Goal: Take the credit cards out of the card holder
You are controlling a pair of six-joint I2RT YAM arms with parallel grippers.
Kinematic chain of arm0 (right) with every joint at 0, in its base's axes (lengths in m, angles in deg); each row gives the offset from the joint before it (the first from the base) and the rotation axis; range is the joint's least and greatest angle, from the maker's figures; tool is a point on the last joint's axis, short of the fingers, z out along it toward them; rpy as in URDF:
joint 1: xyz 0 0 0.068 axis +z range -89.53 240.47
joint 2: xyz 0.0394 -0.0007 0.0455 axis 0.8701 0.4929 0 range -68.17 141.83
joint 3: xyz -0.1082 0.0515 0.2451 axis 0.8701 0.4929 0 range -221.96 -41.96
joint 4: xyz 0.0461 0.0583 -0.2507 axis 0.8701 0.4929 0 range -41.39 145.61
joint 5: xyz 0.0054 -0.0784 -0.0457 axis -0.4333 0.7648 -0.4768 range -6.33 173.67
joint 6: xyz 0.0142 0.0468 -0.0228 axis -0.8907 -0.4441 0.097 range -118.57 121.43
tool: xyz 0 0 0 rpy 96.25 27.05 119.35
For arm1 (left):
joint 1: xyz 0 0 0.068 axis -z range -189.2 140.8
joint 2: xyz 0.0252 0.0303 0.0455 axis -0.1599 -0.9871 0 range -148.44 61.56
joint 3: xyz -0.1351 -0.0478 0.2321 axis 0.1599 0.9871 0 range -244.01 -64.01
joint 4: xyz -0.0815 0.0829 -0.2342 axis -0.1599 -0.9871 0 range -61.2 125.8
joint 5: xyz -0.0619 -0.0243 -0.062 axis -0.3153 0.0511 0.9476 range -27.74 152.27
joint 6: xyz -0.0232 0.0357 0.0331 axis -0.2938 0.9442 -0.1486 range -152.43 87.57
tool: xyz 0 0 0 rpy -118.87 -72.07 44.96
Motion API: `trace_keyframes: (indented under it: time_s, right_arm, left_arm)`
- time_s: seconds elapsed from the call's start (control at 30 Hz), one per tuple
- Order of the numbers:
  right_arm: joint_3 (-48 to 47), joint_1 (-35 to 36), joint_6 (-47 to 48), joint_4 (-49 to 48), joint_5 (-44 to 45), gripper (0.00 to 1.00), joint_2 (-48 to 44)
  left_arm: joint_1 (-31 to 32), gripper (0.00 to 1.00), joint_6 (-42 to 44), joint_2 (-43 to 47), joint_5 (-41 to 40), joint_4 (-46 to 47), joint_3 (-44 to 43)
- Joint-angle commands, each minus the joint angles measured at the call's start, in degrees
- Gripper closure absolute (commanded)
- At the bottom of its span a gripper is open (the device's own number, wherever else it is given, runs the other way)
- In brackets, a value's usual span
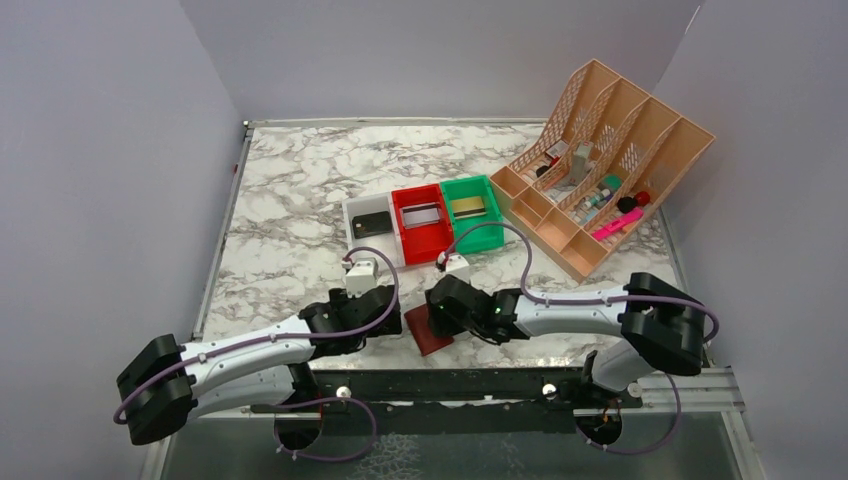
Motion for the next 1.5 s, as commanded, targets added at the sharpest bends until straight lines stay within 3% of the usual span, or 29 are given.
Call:
trace_keyframes:
  time_s: [0.0,0.23,0.43,0.7,0.87,0.97,1.13,1.47]
  right_arm:
    - [-2.9,1.7,0.4,1.8,-0.2,0.41,1.9]
    - [-7.7,2.9,2.3,6.2,3.2,0.43,5.9]
    - [-8.1,3.4,-0.9,9.9,6.9,0.49,6.7]
    - [-8.0,3.4,-2.2,7.2,4.3,0.66,7.0]
    - [-3.6,3.1,-6.0,1.1,0.5,0.74,4.1]
    - [-1.1,2.3,-7.2,-3.3,-3.0,0.81,2.6]
    - [2.3,0.2,-8.0,-9.1,-8.7,0.87,1.1]
    - [10.9,-5.1,-11.6,-19.2,-16.6,0.91,-4.0]
  left_arm:
    - [0.4,0.01,-1.5,1.7,-0.9,0.9,0.5]
    - [0.4,0.01,-4.2,0.5,-1.1,2.9,1.6]
    - [0.4,0.03,-6.6,4.9,0.6,5.5,5.1]
    - [0.4,0.12,-1.4,11.9,11.1,19.4,11.5]
    - [0.4,0.15,-1.1,9.2,17.4,29.0,14.5]
    - [0.4,0.2,-1.2,4.2,17.4,28.5,13.5]
    - [0.4,0.3,-0.5,-4.5,13.5,19.8,8.2]
    - [0.4,0.58,0.8,-12.0,14.1,21.9,6.7]
